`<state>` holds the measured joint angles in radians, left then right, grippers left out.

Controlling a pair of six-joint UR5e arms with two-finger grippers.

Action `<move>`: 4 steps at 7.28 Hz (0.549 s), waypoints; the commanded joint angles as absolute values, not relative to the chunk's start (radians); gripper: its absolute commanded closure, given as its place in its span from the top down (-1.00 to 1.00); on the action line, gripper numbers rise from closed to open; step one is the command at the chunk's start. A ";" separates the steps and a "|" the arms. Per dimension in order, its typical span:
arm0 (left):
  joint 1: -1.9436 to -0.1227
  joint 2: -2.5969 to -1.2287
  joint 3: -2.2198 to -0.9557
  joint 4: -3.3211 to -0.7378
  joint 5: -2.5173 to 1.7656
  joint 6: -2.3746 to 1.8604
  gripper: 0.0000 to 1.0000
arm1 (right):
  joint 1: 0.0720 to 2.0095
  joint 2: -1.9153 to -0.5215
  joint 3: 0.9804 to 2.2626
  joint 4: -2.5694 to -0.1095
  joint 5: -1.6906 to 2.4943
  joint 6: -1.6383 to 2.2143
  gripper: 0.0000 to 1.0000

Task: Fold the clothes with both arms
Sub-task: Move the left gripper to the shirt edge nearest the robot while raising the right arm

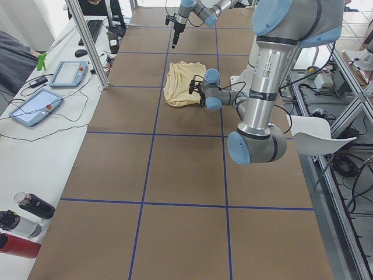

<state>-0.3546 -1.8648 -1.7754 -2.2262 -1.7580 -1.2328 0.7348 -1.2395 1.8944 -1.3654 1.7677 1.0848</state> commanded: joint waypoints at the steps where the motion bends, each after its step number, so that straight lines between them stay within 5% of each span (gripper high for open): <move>1: -0.333 -1.867 -1.770 -2.227 -1.758 -1.235 0.14 | 0.735 -1.239 1.894 -1.367 1.767 1.086 1.00; 3: -0.333 -1.868 -1.772 -2.227 -1.758 -1.238 -0.09 | 0.735 -1.241 1.894 -1.367 1.767 1.086 1.00; 4: -0.331 -1.867 -1.772 -2.246 -1.758 -1.255 -0.38 | 0.735 -1.243 1.894 -1.367 1.767 1.086 1.00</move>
<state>-0.3330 -1.8677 -1.7711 -2.2322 -1.7580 -1.2417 0.7348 -1.2412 1.8945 -1.3667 1.7672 1.0860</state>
